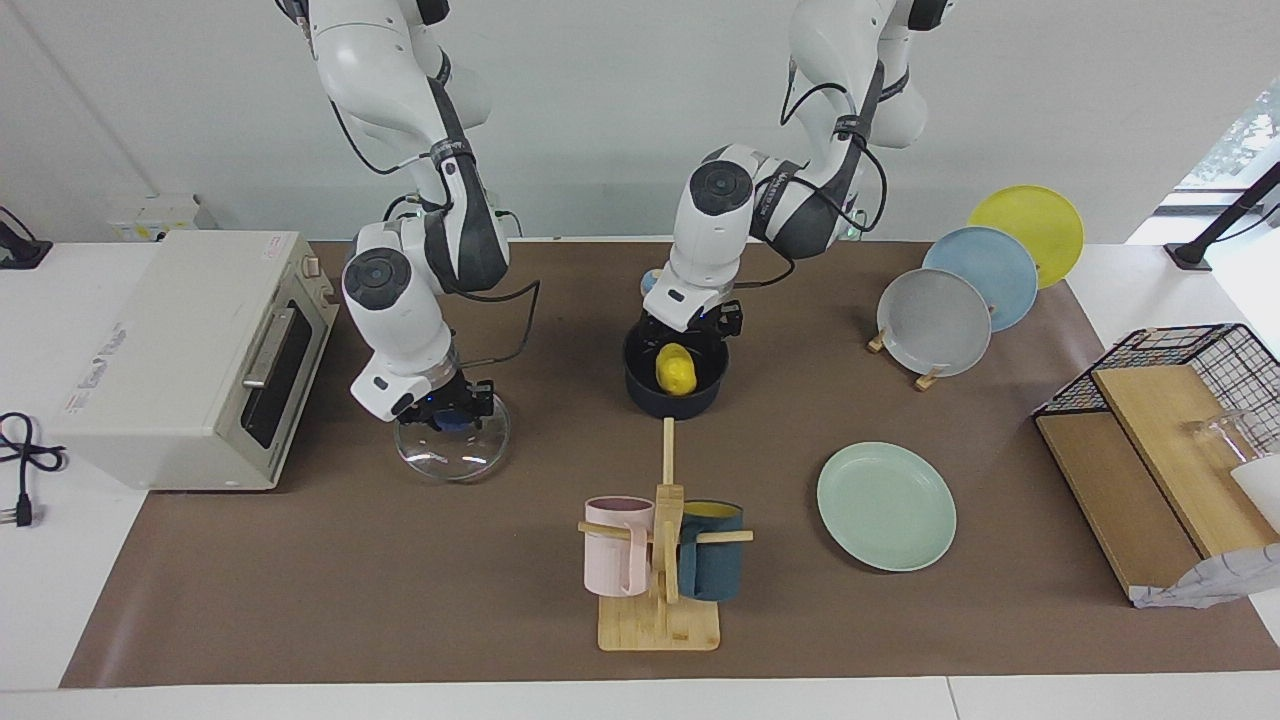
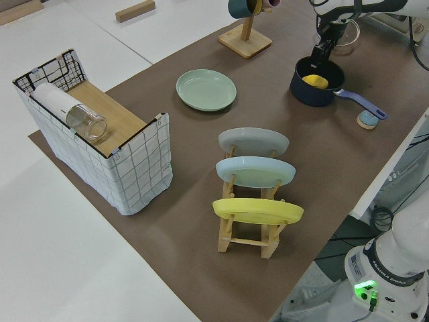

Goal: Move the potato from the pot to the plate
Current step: 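Move the lid off the pot while the left gripper reaches the potato, then grasp the potato with the left gripper while the right gripper sets the lid down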

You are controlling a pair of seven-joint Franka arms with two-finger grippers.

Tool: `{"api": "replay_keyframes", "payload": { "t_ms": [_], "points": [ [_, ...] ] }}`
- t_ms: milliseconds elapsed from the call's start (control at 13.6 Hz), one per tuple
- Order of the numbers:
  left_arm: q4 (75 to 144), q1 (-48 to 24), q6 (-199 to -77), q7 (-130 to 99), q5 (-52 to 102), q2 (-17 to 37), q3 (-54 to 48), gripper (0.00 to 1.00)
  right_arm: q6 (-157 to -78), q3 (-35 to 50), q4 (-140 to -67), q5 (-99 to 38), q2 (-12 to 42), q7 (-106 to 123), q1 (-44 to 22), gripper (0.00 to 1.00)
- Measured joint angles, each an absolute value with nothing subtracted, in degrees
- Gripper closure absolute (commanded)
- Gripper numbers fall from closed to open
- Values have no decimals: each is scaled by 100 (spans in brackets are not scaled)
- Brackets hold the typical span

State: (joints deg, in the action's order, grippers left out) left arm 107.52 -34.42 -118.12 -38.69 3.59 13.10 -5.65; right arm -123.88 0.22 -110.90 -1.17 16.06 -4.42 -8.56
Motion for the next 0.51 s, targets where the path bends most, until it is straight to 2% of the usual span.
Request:
{"api": "replay_keyframes", "payload": {
  "t_ms": [74, 147, 221, 294, 515],
  "points": [
    [10781, -3443, -11830, -3870, 359, 1325, -563, 0, -12450, 20, -11192, -117, 1595, -385, -767, 90],
    [10808, -3456, -11867, -3884, 359, 1354, -563, 0, -12559, 20, -11289, -120, 1583, -252, -694, 75],
    [10847, -3485, -11926, -3910, 359, 1390, -561, 0, -12655, 23, -11352, -164, 1558, -100, -652, 23],
    [10881, -3514, -11978, -3944, 359, 1430, -562, 0, -12701, 22, -11396, -166, 1532, -9, -629, 0],
    [10969, -3549, -12109, -4002, 359, 1482, -553, 0, -12681, 26, -11390, -163, 1469, 59, -629, 0]
  ]
}}
